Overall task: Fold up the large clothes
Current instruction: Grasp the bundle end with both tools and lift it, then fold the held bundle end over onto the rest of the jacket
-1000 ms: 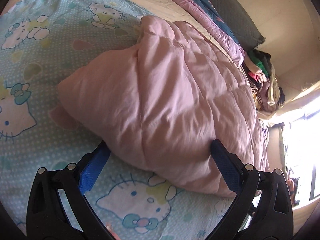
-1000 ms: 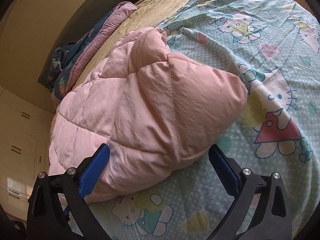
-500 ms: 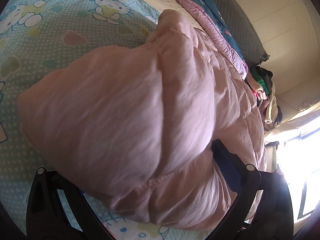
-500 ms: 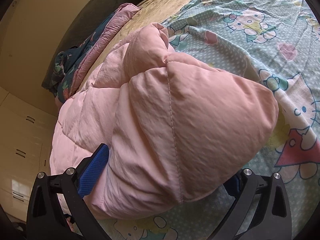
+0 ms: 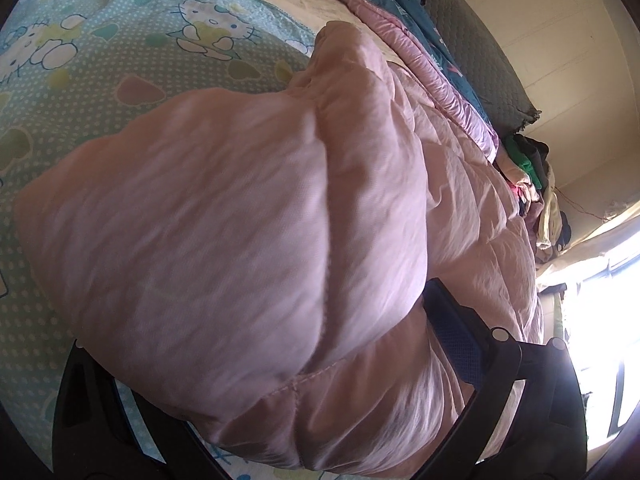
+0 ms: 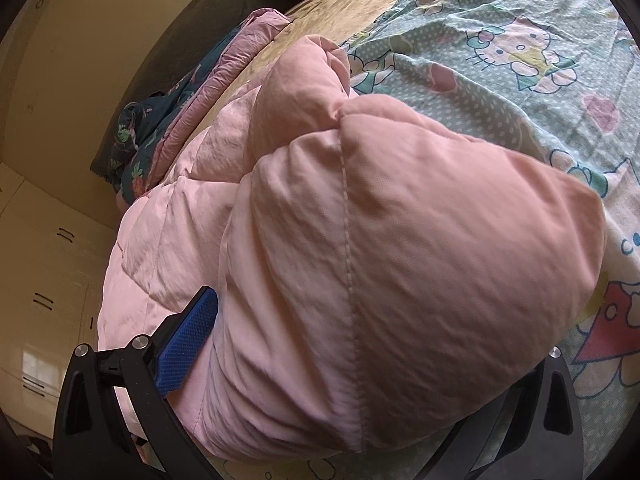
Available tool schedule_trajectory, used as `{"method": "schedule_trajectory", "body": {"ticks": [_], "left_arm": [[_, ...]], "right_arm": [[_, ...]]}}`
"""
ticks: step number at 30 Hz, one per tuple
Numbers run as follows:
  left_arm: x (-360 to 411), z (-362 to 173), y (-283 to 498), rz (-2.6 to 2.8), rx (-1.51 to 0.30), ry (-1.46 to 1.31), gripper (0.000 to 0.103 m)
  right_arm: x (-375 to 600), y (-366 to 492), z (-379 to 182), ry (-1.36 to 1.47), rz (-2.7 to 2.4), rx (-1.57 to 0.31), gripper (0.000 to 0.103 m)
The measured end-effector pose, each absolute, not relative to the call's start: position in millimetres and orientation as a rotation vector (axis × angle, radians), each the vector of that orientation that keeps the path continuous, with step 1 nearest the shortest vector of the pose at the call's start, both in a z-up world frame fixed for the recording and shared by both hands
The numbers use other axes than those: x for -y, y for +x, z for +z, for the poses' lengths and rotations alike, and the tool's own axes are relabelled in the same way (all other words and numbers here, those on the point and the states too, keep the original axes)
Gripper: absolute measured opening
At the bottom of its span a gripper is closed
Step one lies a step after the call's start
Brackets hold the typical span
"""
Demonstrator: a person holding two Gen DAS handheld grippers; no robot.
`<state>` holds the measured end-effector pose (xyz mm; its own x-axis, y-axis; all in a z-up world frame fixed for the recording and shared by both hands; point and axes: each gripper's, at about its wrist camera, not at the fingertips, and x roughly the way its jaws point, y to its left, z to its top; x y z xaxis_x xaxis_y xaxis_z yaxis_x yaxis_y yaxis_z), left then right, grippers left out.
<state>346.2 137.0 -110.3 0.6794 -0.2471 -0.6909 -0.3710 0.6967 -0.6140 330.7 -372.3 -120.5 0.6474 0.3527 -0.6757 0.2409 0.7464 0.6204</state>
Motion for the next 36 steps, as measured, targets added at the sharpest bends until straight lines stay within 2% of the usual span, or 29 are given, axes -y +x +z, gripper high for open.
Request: {"method": "schedule_trajectory", "body": {"ticks": [2, 7, 13, 22, 36], "left_arm": [[-135, -108, 345, 0.080, -0.834, -0.805, 0.088], [-126, -93, 346, 0.082, -0.812, -0.715, 0.063], [-115, -73, 350, 0.069, -0.796, -0.604, 0.044], [-107, -61, 347, 0.060, -0.782, -0.532, 0.034], [-101, -32, 333, 0.038, -0.748, -0.454, 0.029]], "right_arm": [[371, 332, -119, 0.745, 0.087, -0.887, 0.095], [365, 332, -107, 0.675, 0.132, -0.866, 0.072], [351, 331, -88, 0.545, 0.160, -0.829, 0.049], [334, 333, -73, 0.408, 0.149, -0.809, 0.039], [320, 315, -37, 0.266, 0.164, -0.737, 0.032]]}}
